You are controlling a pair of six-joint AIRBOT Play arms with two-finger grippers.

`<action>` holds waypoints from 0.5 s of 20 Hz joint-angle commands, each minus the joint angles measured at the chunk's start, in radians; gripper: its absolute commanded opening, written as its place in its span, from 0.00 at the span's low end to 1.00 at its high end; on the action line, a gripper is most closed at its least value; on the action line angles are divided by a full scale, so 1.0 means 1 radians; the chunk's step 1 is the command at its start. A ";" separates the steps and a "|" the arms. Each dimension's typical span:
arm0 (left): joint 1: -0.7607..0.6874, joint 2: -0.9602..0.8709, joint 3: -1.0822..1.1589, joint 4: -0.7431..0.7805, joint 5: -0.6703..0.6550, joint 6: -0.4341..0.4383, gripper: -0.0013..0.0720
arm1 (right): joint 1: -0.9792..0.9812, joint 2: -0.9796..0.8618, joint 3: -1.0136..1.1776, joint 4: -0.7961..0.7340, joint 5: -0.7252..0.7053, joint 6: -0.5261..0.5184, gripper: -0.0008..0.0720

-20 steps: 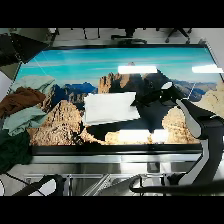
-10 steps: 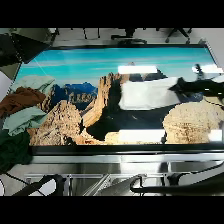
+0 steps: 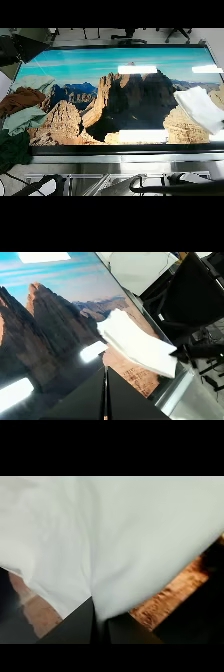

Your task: Fold the shirts.

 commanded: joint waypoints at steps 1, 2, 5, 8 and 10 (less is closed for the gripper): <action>0.000 -0.001 0.000 0.000 0.000 0.019 0.04 | -0.081 0.117 -0.232 -0.069 -0.073 0.071 0.03; 0.000 -0.001 0.000 0.000 0.000 0.019 0.04 | -0.076 0.131 -0.274 -0.062 -0.099 0.071 0.03; 0.000 -0.001 0.000 -0.001 0.006 0.019 0.04 | -0.077 0.123 -0.306 -0.068 -0.077 0.070 0.66; 0.000 -0.001 0.000 -0.001 0.038 0.019 0.04 | -0.077 0.137 -0.224 -0.112 0.055 0.068 0.72; 0.000 -0.001 0.000 -0.001 0.082 0.019 0.04 | -0.075 0.155 -0.111 -0.101 0.124 0.086 0.70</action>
